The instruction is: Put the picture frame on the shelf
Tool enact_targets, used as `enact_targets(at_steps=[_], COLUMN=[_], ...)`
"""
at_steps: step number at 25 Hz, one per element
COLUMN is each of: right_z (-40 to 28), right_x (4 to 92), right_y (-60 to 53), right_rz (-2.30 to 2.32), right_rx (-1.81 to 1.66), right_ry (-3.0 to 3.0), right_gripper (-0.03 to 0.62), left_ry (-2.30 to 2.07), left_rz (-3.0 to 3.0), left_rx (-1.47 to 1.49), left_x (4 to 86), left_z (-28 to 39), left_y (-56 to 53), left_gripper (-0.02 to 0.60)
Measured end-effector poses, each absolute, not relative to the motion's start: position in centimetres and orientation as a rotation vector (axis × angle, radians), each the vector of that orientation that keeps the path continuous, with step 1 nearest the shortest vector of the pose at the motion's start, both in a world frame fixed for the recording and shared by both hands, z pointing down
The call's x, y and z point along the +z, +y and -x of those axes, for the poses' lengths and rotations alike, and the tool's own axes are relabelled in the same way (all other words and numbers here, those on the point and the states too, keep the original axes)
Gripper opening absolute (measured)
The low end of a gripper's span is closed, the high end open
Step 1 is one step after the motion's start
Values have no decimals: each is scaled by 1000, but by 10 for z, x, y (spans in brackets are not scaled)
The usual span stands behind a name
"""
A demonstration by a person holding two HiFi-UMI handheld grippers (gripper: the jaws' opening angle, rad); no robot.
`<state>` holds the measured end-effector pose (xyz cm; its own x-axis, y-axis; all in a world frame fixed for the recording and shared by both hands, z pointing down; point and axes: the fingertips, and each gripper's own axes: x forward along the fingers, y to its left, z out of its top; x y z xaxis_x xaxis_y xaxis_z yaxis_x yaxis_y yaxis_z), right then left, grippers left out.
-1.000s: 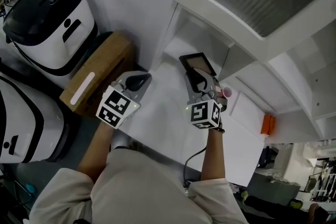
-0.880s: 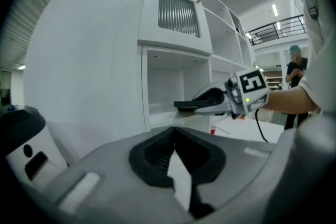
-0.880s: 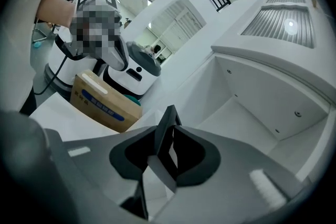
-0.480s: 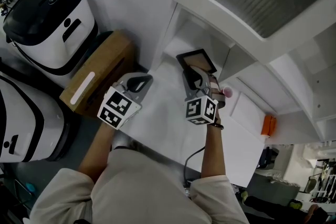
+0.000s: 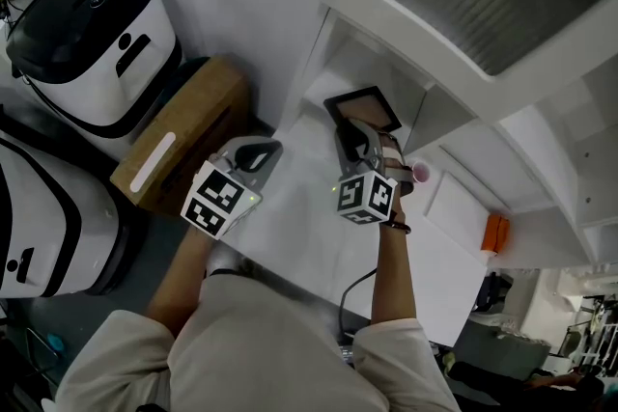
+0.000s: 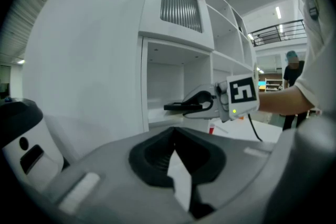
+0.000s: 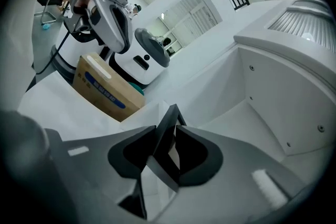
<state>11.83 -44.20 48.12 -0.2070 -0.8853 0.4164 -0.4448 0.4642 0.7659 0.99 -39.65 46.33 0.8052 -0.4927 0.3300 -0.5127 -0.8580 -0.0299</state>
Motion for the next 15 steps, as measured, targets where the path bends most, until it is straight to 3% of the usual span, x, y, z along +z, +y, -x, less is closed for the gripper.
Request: enact_targets(at_steps=[15], right_z=[-114], right_x=[508], right_y=[-450], right_rz=[-1063], right_rx=[-617], right_ry=[-1766], right_gripper=[160], left_ry=[-813], left_rz=[-2906], left_rx=[520], left_x=[474], left_z=[1], left_y=[-401], left_gripper=[2])
